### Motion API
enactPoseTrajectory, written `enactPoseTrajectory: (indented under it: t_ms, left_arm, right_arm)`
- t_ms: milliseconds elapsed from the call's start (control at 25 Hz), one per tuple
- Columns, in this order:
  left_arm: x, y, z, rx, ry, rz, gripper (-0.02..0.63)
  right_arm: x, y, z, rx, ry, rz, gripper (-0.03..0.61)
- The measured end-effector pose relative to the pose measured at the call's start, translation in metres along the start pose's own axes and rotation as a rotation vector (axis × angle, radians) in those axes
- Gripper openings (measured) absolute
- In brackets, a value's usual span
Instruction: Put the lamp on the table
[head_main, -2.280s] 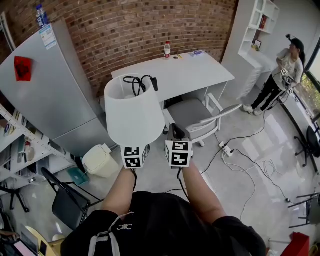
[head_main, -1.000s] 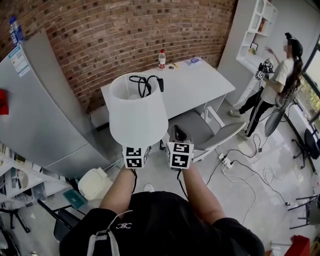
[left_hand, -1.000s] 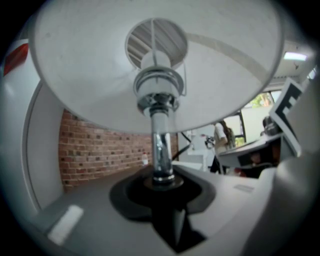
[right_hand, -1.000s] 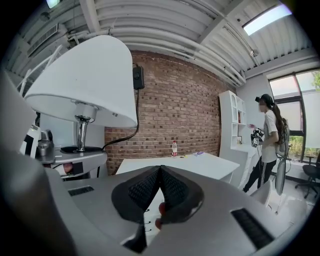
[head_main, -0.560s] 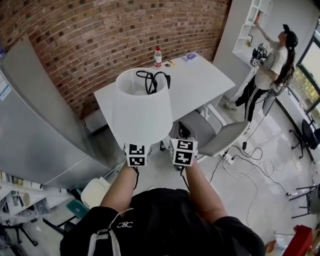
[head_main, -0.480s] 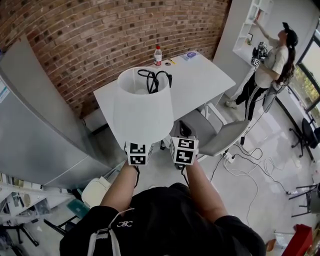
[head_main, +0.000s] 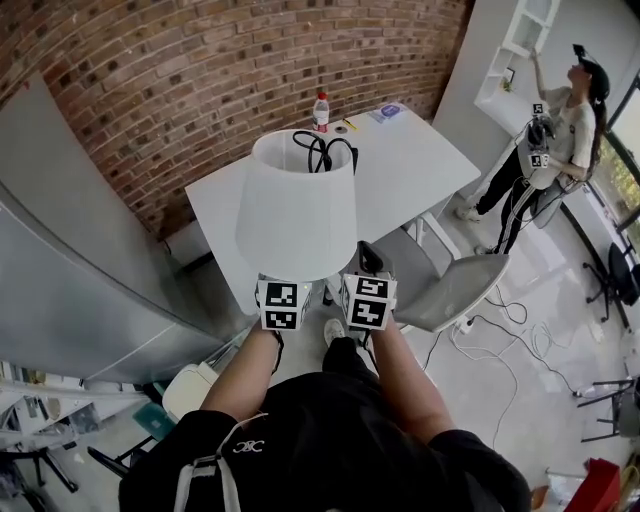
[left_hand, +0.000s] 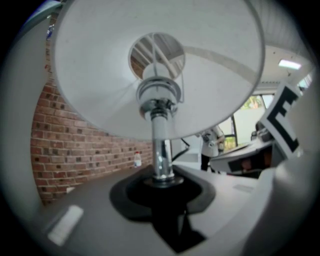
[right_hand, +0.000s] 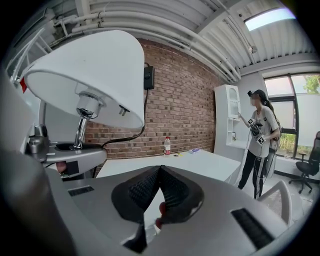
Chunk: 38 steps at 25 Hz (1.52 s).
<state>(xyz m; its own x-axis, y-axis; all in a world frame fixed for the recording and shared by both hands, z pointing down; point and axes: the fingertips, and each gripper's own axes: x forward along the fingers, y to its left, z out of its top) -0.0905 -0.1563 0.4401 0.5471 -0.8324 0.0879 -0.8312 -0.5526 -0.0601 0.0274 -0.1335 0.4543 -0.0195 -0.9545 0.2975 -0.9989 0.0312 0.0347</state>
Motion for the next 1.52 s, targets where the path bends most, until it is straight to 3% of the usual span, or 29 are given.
enactPoseTrajectory:
  t_ms: [560,1240,1520]
  left_arm:
    - [0.144,0.038,0.004,-0.047,-0.012,-0.012,0.100]
    - [0.320,0.099,-0.047,-0.079,0.055,-0.011,0.100]
    - [0.374,0.104,-0.067,-0.077,0.065,-0.024,0.100]
  right_arm:
    - [0.116,-0.049,0.024,-0.009,0.043,-0.001,-0.011]
    - [0.215,-0.131,-0.034,0.002,0.217,-0.100,-0.011]
    - [0.243,-0.148,-0.050,0.006,0.269,-0.092,-0.011]
